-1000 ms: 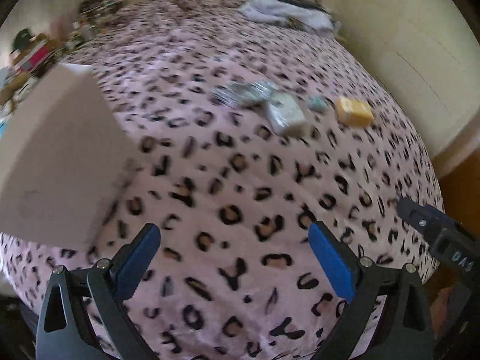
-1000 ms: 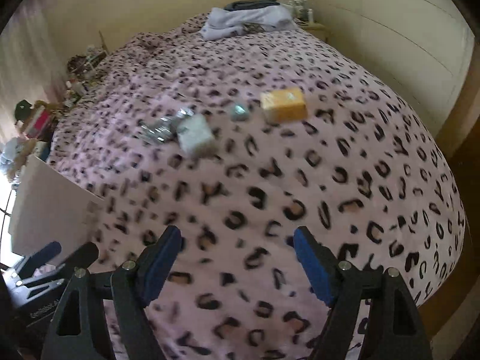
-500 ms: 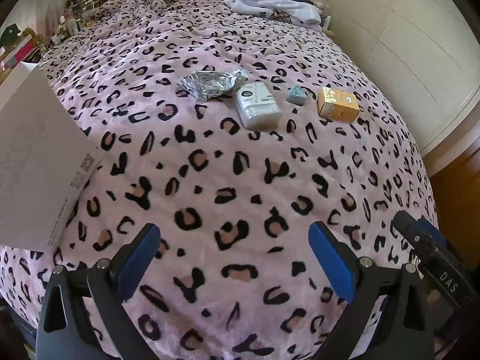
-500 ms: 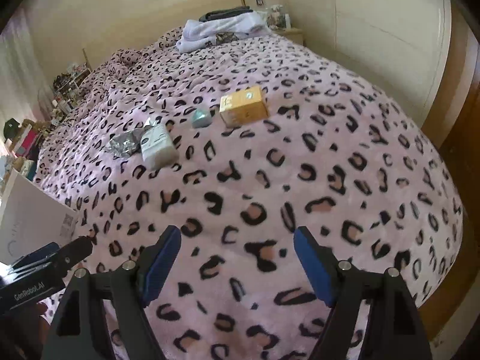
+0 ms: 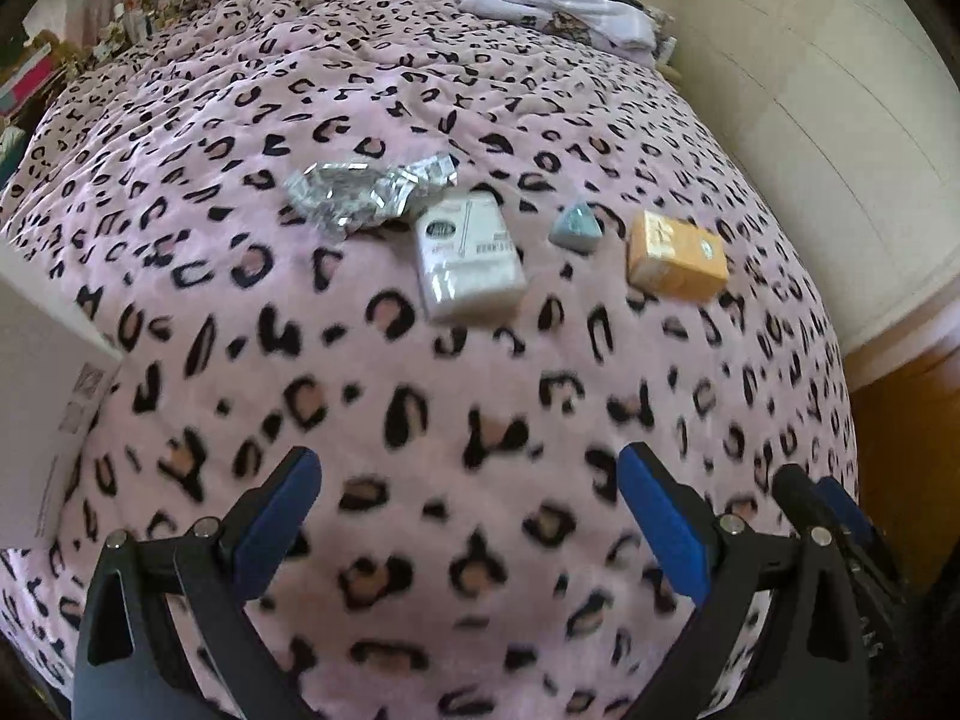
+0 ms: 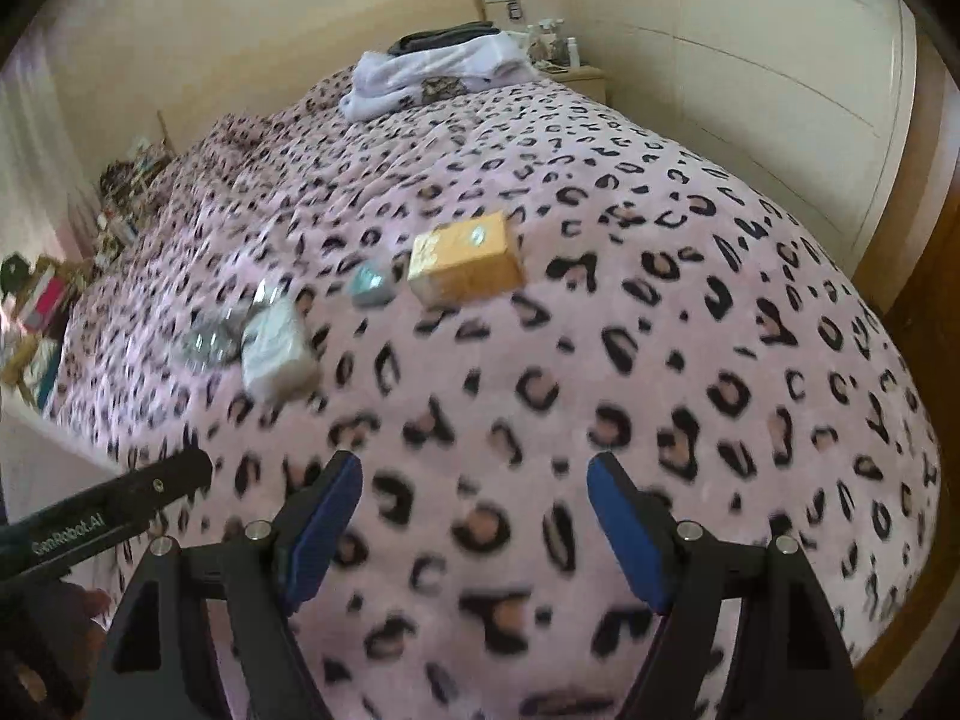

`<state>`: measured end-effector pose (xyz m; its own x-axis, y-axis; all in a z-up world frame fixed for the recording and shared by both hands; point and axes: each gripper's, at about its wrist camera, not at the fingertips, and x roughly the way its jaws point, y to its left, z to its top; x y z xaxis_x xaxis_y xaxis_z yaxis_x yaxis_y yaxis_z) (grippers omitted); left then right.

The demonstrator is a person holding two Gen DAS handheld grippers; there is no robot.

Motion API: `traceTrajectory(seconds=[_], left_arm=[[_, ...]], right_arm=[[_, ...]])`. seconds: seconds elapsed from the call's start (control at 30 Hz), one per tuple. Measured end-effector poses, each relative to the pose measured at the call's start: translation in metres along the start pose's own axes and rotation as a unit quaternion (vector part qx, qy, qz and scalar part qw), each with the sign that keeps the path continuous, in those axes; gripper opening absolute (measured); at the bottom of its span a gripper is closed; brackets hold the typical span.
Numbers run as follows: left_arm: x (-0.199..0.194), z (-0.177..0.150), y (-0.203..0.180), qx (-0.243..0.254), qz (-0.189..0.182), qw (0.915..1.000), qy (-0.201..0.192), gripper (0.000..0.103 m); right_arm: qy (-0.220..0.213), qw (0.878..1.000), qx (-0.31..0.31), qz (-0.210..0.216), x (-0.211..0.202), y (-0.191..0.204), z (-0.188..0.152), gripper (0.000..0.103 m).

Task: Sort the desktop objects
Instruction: 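Grasp the cotton swab tub with the left tool while the right tool grasps the yellow box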

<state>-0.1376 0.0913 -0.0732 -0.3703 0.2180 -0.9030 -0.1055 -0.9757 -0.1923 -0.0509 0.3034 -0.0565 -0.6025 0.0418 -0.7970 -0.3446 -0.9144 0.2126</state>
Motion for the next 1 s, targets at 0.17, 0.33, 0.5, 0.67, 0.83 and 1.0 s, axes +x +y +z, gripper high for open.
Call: traceTrajectory(seconds=[0.17,0.33,0.5,0.67,0.83,1.0], left_arm=[[0.031,0.031,-0.008,-0.024,0.004,0.9997,0.008,0.100],[0.065,0.051,-0.012,-0.045,0.012,0.9986,0.025,0.100],[0.088,0.064,-0.010,-0.072,0.014,0.9966,0.038,0.100],[0.106,0.076,-0.013,-0.081,0.016,0.9958,0.040,0.100],[0.122,0.083,-0.017,-0.074,0.019,0.9959,0.048,0.100],[0.135,0.084,-0.017,-0.069,0.021,0.9961,0.050,0.100]], right_arm=[[0.005,0.999,0.034,0.035,0.034,-0.013,0.036,0.080],[0.029,0.997,0.047,0.052,0.065,-0.020,0.066,0.080],[0.050,0.997,-0.010,0.057,0.087,-0.019,0.103,0.080],[0.090,0.993,-0.057,0.046,0.118,-0.013,0.117,0.080],[0.094,0.993,-0.051,0.049,0.135,-0.009,0.130,0.080],[0.130,0.989,-0.040,0.054,0.162,-0.008,0.149,0.080]])
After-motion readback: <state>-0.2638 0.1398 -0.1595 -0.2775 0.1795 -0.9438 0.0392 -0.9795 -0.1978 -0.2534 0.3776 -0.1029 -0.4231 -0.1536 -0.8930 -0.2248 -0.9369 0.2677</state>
